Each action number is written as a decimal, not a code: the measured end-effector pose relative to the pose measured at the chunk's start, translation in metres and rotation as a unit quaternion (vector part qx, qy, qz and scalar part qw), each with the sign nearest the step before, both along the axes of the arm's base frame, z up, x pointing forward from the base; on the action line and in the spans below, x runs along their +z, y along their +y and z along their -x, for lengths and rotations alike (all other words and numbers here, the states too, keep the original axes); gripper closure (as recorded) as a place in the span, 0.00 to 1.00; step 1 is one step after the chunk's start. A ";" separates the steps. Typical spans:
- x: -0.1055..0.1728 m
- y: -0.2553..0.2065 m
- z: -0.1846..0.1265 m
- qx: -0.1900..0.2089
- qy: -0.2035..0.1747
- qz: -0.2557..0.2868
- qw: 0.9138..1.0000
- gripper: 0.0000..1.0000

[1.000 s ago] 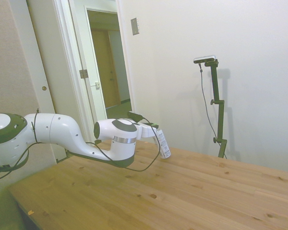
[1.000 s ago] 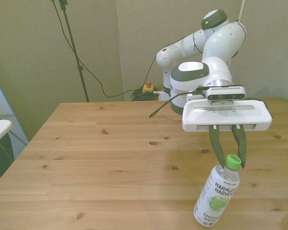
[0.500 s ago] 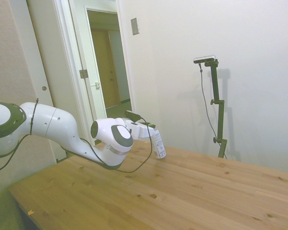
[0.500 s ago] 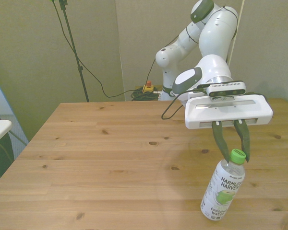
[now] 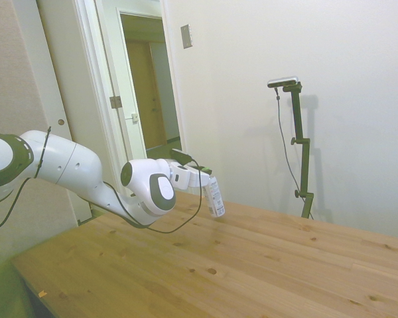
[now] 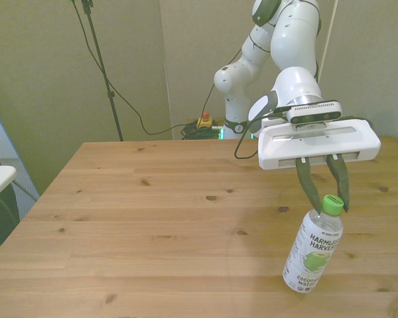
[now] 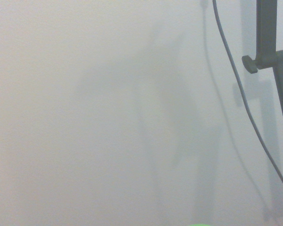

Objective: Stand the water bottle

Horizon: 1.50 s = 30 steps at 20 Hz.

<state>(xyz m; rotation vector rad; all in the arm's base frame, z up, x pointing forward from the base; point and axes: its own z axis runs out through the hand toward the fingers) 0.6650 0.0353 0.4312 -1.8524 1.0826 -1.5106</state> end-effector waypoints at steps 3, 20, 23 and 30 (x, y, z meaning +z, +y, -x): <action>-0.001 -0.001 0.000 -0.001 0.001 -0.001 1.000 1.00; -0.011 -0.009 -0.001 0.004 0.019 -0.013 1.000 0.00; -0.011 -0.010 0.000 0.005 0.020 -0.013 1.000 0.00; -0.007 -0.011 0.002 0.006 0.018 -0.015 1.000 0.00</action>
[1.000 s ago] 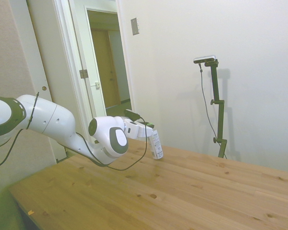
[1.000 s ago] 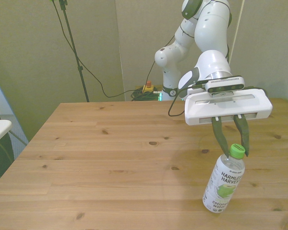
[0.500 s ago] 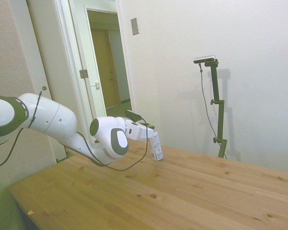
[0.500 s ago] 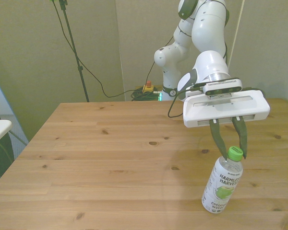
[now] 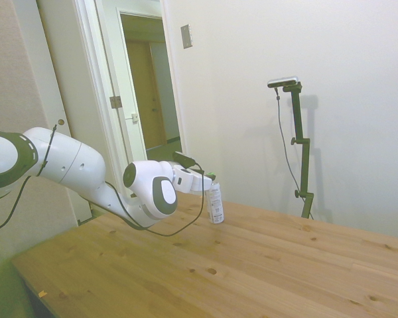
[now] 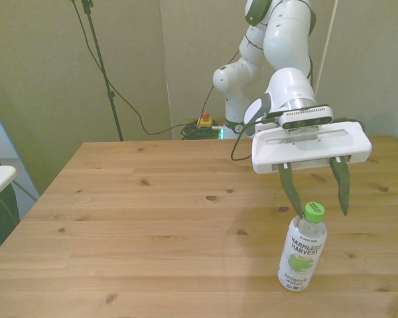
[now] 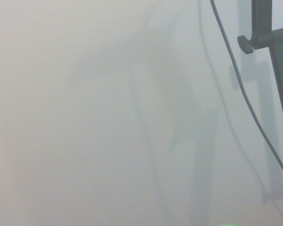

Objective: Stand the water bottle

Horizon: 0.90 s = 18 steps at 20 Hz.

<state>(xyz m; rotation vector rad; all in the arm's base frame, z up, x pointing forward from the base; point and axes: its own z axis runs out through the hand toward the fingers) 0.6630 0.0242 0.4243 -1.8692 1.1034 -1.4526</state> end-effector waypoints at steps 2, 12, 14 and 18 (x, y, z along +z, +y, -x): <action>0.001 0.000 0.000 0.000 -0.001 0.000 1.000 0.00; 0.028 -0.014 0.013 -0.005 -0.005 -0.004 1.000 0.00; 0.047 -0.019 0.021 -0.008 0.011 0.003 1.000 0.00; 0.095 -0.025 0.046 -0.007 0.045 0.011 0.999 0.00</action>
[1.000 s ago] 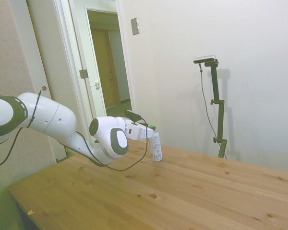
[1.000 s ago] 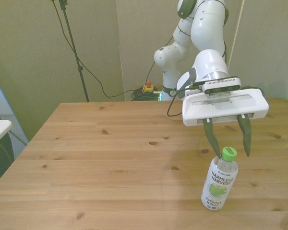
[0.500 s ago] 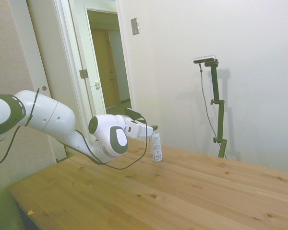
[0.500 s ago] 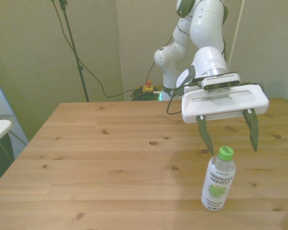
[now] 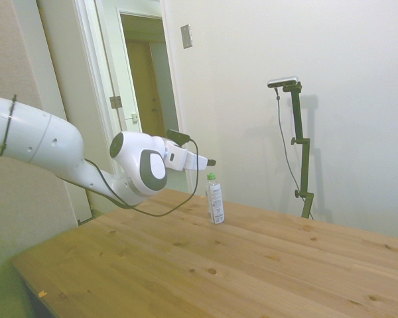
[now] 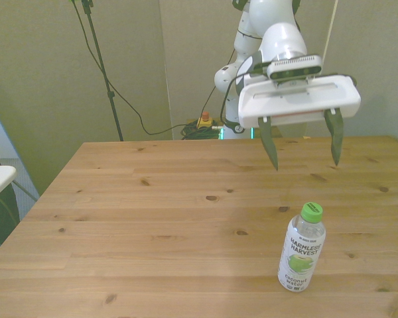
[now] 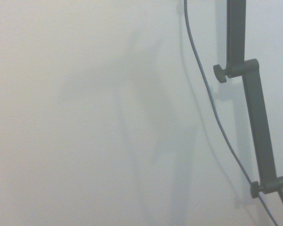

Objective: Stand the water bottle

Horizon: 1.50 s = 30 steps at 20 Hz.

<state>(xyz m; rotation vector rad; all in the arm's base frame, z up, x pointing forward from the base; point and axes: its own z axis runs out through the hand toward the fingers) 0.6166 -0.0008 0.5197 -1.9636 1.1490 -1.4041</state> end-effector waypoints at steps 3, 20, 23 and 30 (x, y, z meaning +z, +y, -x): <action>0.023 -0.001 0.016 0.013 0.025 -0.001 1.000 0.00; 0.028 -0.039 0.054 0.109 0.245 -0.112 0.957 0.00; 0.017 -0.032 0.043 0.096 0.281 -0.090 0.951 0.00; 0.020 -0.031 0.052 0.102 0.309 -0.065 0.943 0.00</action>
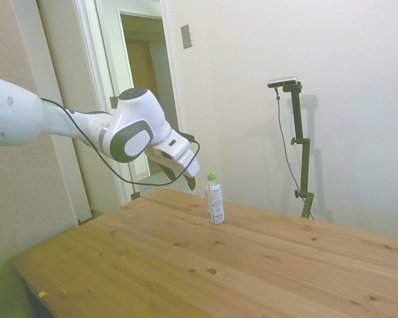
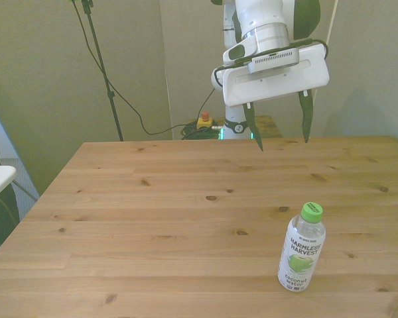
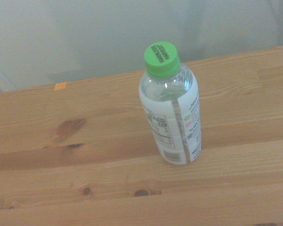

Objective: Stand the water bottle

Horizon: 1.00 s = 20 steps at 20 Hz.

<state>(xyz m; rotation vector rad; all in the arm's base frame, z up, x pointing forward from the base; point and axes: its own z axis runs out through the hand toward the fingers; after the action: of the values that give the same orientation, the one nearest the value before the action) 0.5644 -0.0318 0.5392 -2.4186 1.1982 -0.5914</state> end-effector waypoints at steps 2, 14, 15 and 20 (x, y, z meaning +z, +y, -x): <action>0.000 -0.001 0.005 0.007 0.001 -0.007 1.000 0.00; -0.018 0.017 0.043 0.009 0.066 0.015 0.998 0.00; -0.023 0.022 0.047 0.015 0.069 0.022 0.997 0.00; -0.037 0.042 0.062 0.038 0.088 0.035 0.995 0.00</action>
<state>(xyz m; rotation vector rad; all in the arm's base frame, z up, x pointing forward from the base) 0.5023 0.0101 0.5023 -2.6089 1.1652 -0.4107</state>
